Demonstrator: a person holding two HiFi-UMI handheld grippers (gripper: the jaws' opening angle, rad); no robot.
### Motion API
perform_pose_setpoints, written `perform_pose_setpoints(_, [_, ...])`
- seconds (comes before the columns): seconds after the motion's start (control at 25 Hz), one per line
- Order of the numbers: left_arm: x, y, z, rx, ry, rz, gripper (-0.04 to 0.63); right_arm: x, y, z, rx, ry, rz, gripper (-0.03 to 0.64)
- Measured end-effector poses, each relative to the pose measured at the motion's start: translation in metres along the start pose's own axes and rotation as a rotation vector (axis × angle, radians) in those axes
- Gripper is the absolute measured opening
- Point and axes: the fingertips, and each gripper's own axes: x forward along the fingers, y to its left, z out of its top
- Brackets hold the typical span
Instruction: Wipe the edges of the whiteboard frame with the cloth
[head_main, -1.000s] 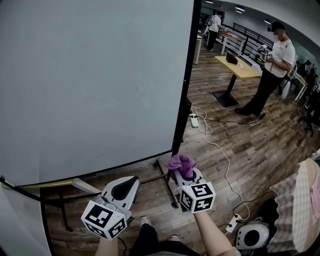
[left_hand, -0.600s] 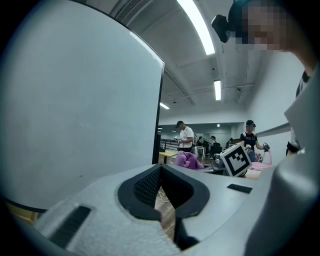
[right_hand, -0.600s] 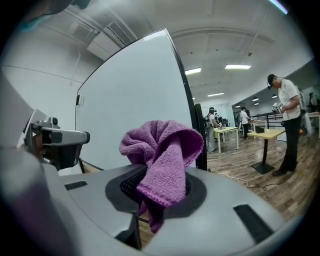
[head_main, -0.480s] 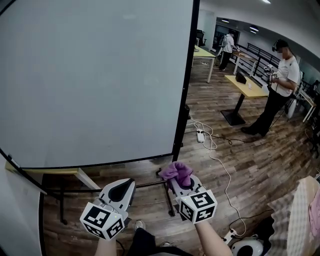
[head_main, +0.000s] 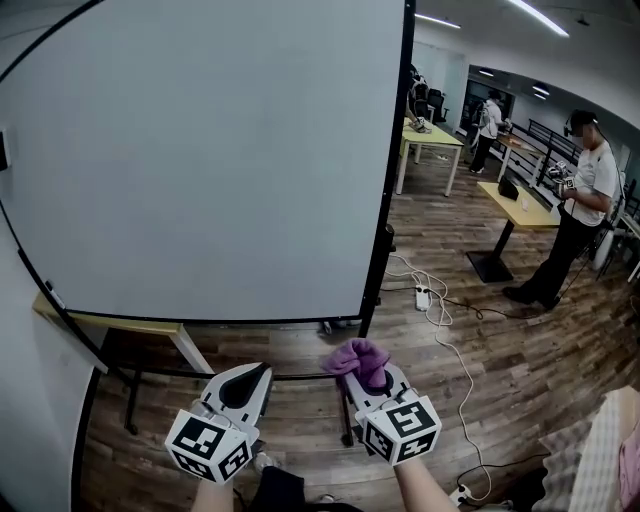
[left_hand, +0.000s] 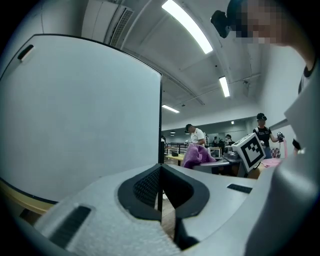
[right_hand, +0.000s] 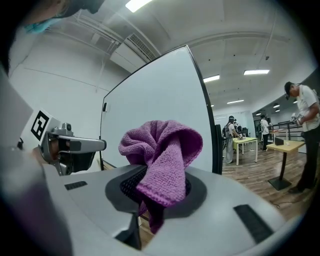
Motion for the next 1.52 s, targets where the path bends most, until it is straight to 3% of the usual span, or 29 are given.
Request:
perform_pose_setpoints(0.32, [-0.035, 0.009, 0.008, 0.013, -0.029, 0.093, 0.015, -0.005, 0.035, 0.019, 0.001, -0.043, 0.103, 0.067])
perform_pose_setpoints(0.76, [-0.116, 0.05, 0.015, 0.014, -0.049, 0.207, 0.015, 0.005, 0.104, 0.024, -0.007, -0.047, 0.178, 0.067])
perform_pose_setpoints(1.52, [-0.236, 0.076, 0.026, 0.025, -0.097, 0.263, 0.015, -0.014, 0.198, 0.03, -0.036, -0.06, 0.157, 0.067])
